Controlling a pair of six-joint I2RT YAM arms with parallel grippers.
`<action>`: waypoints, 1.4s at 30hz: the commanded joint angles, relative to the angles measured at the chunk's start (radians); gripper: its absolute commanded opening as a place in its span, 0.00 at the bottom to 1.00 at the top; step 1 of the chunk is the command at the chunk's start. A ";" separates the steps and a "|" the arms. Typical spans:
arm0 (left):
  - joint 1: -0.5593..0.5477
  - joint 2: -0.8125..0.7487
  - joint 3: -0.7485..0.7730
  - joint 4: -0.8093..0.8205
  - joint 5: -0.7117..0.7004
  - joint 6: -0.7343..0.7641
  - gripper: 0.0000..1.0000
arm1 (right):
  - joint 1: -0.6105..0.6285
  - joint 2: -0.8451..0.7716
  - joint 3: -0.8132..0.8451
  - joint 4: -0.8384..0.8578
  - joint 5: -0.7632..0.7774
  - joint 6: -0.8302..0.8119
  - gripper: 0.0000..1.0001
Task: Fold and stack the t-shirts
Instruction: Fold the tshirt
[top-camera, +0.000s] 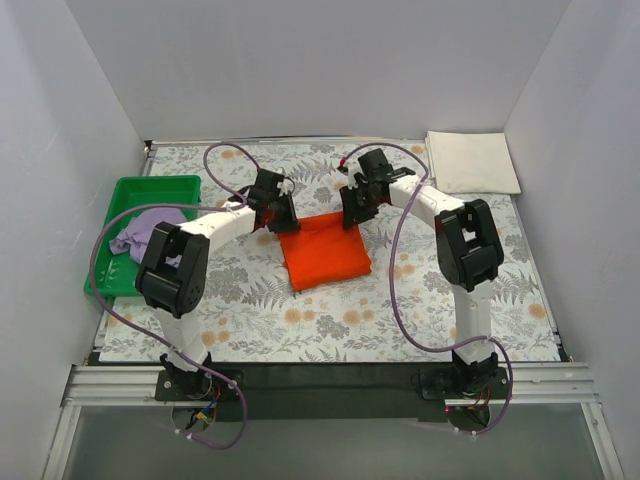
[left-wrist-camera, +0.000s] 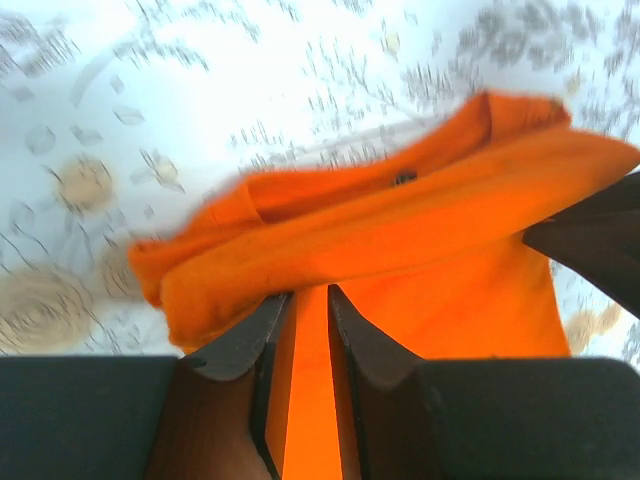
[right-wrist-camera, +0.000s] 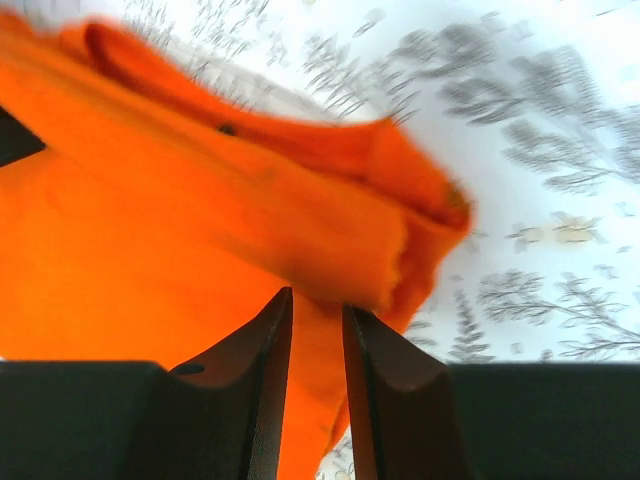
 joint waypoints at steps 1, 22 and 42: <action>0.031 0.025 0.075 0.014 -0.030 -0.008 0.21 | -0.056 -0.004 0.061 0.118 -0.044 0.109 0.29; 0.134 0.069 -0.063 0.243 0.139 -0.108 0.44 | -0.117 0.037 -0.189 0.640 -0.258 0.474 0.41; 0.154 -0.118 -0.107 0.251 0.154 -0.104 0.51 | -0.194 -0.245 -0.349 0.643 -0.172 0.462 0.40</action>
